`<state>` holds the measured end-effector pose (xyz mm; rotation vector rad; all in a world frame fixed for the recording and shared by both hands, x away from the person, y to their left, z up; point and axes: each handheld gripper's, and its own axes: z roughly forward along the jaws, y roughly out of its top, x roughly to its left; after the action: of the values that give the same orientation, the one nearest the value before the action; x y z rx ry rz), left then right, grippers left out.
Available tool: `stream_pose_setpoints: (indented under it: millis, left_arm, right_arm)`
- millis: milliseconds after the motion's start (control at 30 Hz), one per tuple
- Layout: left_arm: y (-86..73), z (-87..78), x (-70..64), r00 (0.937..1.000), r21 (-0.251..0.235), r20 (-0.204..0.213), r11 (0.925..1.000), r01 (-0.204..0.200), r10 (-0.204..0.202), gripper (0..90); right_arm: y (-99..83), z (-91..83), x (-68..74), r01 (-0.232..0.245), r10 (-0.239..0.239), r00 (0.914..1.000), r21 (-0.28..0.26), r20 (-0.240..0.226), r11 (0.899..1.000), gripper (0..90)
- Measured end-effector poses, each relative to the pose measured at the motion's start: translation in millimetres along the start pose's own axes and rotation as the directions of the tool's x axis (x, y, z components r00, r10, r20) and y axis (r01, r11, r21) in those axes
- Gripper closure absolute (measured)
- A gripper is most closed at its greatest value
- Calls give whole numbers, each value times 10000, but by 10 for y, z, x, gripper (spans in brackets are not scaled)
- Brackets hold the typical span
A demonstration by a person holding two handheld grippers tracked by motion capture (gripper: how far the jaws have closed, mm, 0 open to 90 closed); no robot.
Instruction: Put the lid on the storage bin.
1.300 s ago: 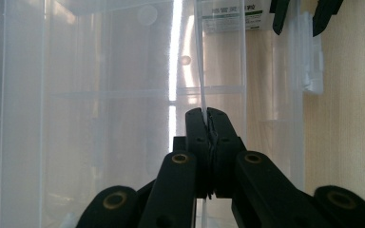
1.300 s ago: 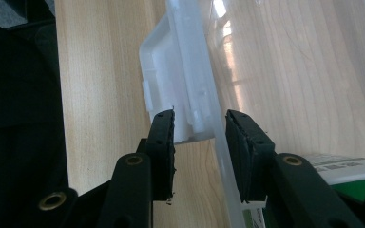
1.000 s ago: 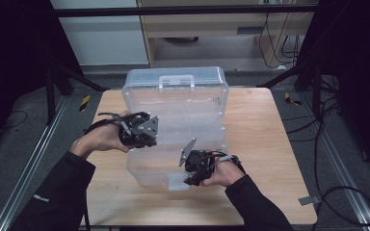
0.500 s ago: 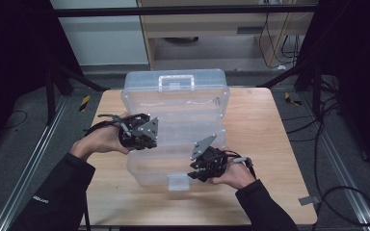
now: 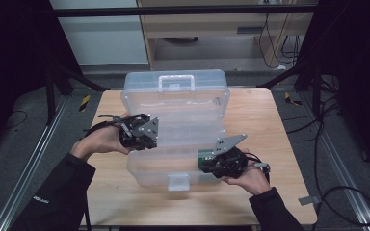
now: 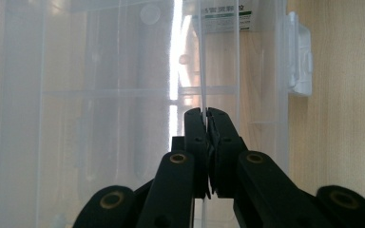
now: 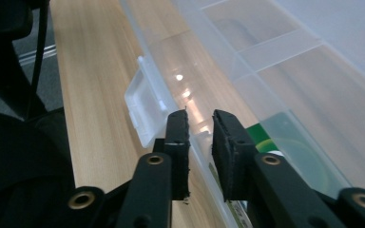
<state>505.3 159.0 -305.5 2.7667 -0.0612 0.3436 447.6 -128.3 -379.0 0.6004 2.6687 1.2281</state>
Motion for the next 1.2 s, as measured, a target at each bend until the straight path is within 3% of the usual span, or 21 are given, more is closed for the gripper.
stream_pose_setpoints:
  millis: [233, 433, 600, 700, 800, 1000, 1100, 1200]
  left_arm:
    - [4, 5, -4, 10000, 21, 7, 10000, -36, 36, 874]
    - [6, 7, -4, 10000, 26, 19, 10000, -27, 27, 872]
    - [-2, 11, -10, 10000, -31, 31, 10000, 6, -6, 871]
    - [-1, 11, -12, 10000, -2, 37, 10000, -7, 7, 870]
    - [-2, 14, -16, 10000, -28, 18, 10000, -16, 16, 870]
    - [-17, 17, -22, 10000, -117, 46, 9999, 26, -25, 868]
    - [-26, 18, -48, 9995, -26, 141, 9996, 276, -276, 868]
    - [-31, 26, -59, 9995, -62, 183, 9996, 271, -270, 868]
  right_arm:
    - [-2, -112, -2, -270, 271, 9996, -391, 22, 9989, 892]
    - [86, -221, -22, -495, 514, 9986, -1092, 147, 9928, 900]
    - [180, -331, -88, -805, 952, 9941, -2370, 514, 9682, 900]
    - [231, -387, -166, -1004, 1304, 9879, -2959, 836, 9499, 900]
    - [264, -416, -263, -1166, 1661, 9773, -3212, 1313, 9398, 899]
    - [258, -416, -478, -1508, 2206, 9583, -3345, 1816, 9303, 899]
    - [225, -425, -591, -1771, 2579, 9450, -3479, 2012, 9206, 900]
    - [198, -419, -674, -1909, 2731, 9374, -3369, 2162, 9220, 900]
